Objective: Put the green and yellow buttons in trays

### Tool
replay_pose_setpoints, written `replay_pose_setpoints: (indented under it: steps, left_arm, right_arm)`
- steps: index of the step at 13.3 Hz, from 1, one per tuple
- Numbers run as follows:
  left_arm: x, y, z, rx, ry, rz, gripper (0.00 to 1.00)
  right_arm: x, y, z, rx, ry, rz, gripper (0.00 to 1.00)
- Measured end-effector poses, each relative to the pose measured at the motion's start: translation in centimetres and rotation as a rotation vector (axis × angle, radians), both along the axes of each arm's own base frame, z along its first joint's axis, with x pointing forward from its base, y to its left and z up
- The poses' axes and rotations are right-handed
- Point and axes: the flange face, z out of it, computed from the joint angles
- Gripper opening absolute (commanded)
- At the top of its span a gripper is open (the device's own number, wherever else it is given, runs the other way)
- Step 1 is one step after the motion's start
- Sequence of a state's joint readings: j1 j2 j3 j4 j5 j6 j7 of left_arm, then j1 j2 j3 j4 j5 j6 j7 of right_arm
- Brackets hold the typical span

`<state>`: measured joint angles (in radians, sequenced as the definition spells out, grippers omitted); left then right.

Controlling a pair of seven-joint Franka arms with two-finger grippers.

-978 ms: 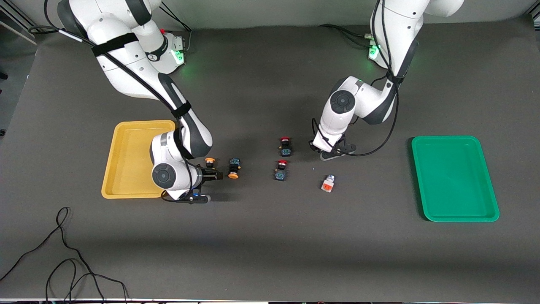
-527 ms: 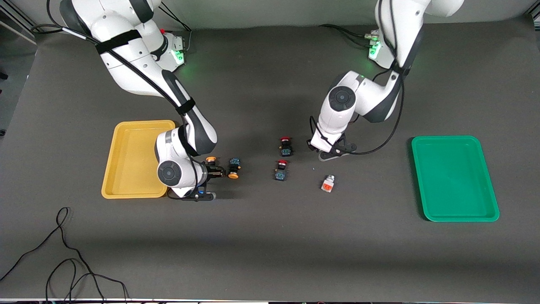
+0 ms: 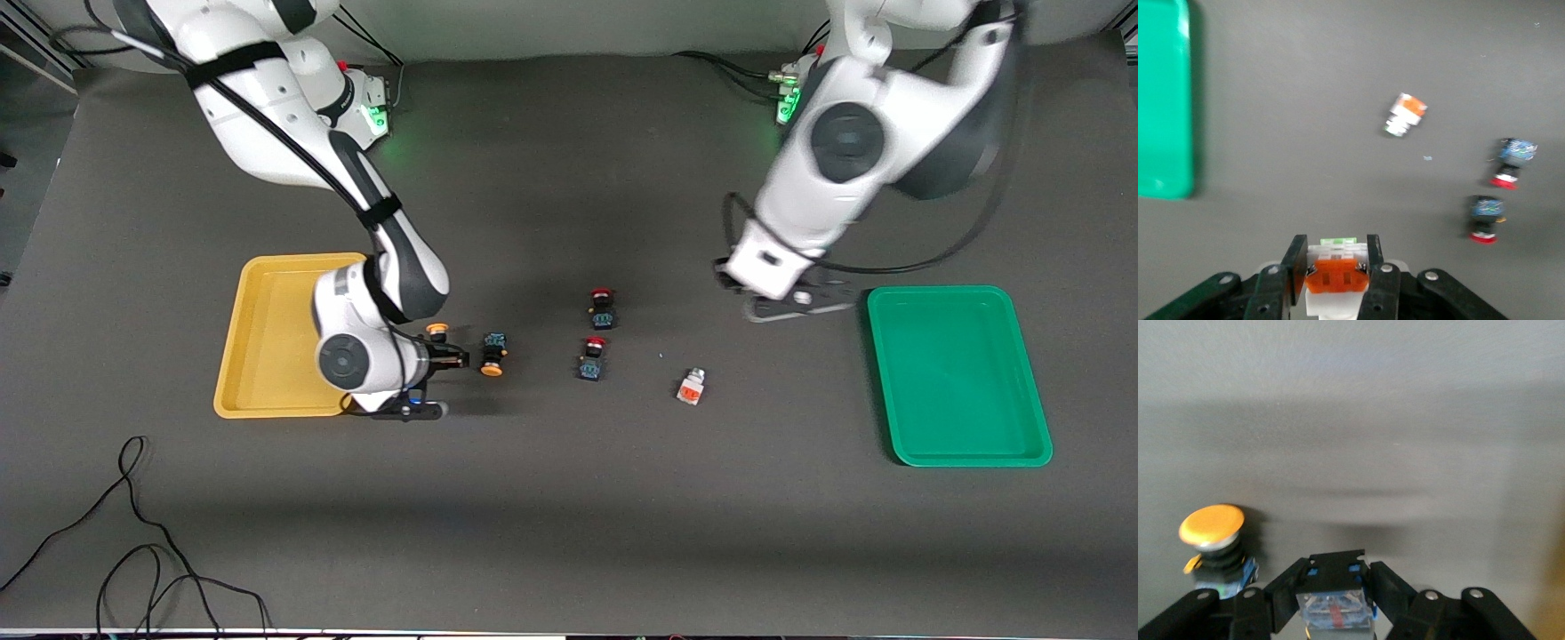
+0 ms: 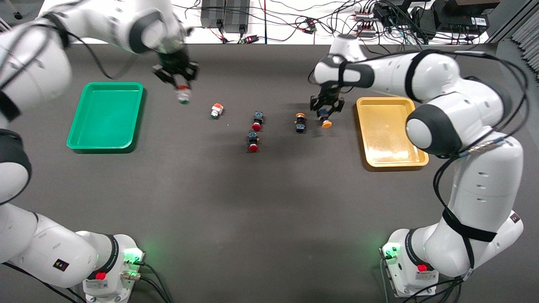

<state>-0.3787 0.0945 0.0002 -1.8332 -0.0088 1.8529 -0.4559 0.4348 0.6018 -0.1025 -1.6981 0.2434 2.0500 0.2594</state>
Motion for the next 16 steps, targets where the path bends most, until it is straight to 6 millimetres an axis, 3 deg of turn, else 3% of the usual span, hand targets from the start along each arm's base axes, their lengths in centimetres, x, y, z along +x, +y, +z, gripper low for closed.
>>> replay_pose_setpoints:
  steps: [2,4,6,7,9,10,13,14,16]
  left_arm:
    - [2.6,10.2,0.6,-0.018,0.028,-0.101,0.00]
    - [3.8,19.6,0.7,-0.043,0.037,-0.201,0.00]
    - [4.0,26.6,-0.1,-0.064,0.042,-0.281,0.00]
    - [4.2,28.7,-1.0,-0.070,0.045,-0.298,0.00]
    - [5.4,30.4,-3.8,-0.054,0.051,-0.315,0.00]
    - [6.2,30.5,-5.8,-0.042,0.052,-0.323,0.00]
    - [8.3,31.2,-13.3,-0.036,0.057,-0.287,0.00]
    - [8.6,31.7,-15.7,-0.034,0.064,-0.247,0.00]
    - [9.0,32.1,-19.9,-0.031,0.074,-0.175,0.00]
  right_arm:
    - [0.8,-3.4,5.3,-0.002,-0.013,-0.001,0.00]
    - [1.2,-7.6,8.3,0.000,-0.024,0.065,0.00]
    - [1.7,-13.0,8.6,0.000,-0.028,0.130,0.00]
    - [1.6,-15.6,8.0,-0.003,-0.020,0.150,0.00]
    - [1.0,-19.3,5.9,-0.014,-0.023,0.162,0.00]
    - [0.5,-19.9,4.2,-0.026,-0.042,0.160,0.00]
    - [-2.1,-20.2,-1.8,-0.070,-0.087,0.164,0.00]
    - [-2.7,-20.3,-3.1,-0.078,-0.084,0.166,0.00]
    - [-3.0,-20.4,-3.6,-0.079,-0.081,0.161,0.00]
